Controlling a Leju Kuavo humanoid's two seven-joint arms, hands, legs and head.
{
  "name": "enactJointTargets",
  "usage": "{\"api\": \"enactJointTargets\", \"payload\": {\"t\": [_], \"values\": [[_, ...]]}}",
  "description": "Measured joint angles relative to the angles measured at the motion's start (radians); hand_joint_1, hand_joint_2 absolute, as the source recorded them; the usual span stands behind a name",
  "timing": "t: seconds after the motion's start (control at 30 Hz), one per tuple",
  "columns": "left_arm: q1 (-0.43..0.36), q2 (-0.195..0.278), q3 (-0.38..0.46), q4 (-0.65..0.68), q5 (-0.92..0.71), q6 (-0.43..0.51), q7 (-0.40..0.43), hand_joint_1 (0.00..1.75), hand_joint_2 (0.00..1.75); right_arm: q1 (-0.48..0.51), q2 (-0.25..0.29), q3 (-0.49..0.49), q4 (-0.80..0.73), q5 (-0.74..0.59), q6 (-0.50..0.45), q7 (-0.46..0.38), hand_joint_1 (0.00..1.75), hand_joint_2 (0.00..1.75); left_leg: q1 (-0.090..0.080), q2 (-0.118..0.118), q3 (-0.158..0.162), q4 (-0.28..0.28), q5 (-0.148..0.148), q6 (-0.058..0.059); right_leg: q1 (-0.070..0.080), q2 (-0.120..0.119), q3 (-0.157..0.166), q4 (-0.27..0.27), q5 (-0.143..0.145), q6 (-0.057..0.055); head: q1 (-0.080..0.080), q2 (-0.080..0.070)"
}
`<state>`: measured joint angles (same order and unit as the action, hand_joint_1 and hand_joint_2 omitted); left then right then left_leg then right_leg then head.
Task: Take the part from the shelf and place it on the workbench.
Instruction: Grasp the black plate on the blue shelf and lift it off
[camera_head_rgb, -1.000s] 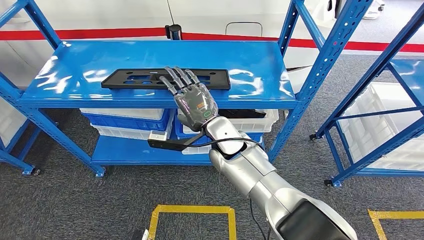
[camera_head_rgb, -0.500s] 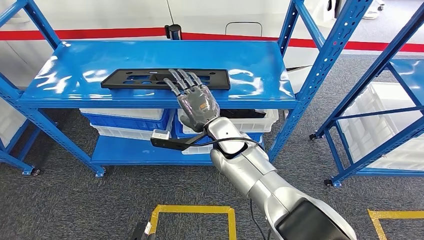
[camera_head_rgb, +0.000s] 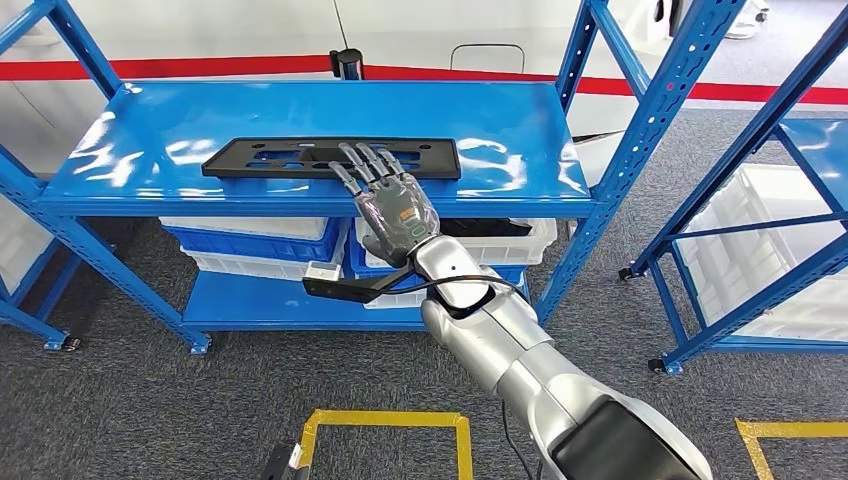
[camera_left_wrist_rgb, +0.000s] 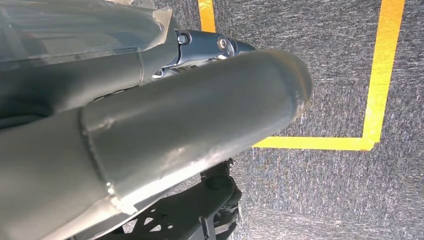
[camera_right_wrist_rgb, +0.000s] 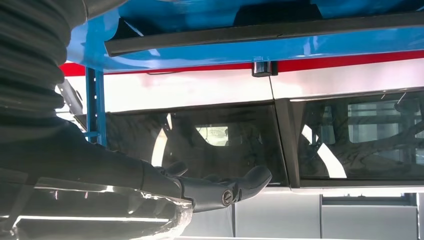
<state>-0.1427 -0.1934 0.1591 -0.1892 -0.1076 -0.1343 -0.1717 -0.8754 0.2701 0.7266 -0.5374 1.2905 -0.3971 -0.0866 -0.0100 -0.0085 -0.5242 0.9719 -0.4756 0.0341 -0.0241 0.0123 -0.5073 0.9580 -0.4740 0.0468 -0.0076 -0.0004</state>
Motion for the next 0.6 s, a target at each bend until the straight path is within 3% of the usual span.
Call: {"api": "enactJointTargets", "payload": {"t": [0.6], "values": [[0.000,-0.003,0.000,0.000,-0.001,0.023,-0.016,0.00,0.00,-0.002,0.012,-0.001,0.015,0.010,0.014,-0.016,0.00,1.75,0.000,0.000,0.000,0.000,0.000,0.000,0.000,0.000,0.000,0.000,0.000,0.000,0.000,0.000]]}}
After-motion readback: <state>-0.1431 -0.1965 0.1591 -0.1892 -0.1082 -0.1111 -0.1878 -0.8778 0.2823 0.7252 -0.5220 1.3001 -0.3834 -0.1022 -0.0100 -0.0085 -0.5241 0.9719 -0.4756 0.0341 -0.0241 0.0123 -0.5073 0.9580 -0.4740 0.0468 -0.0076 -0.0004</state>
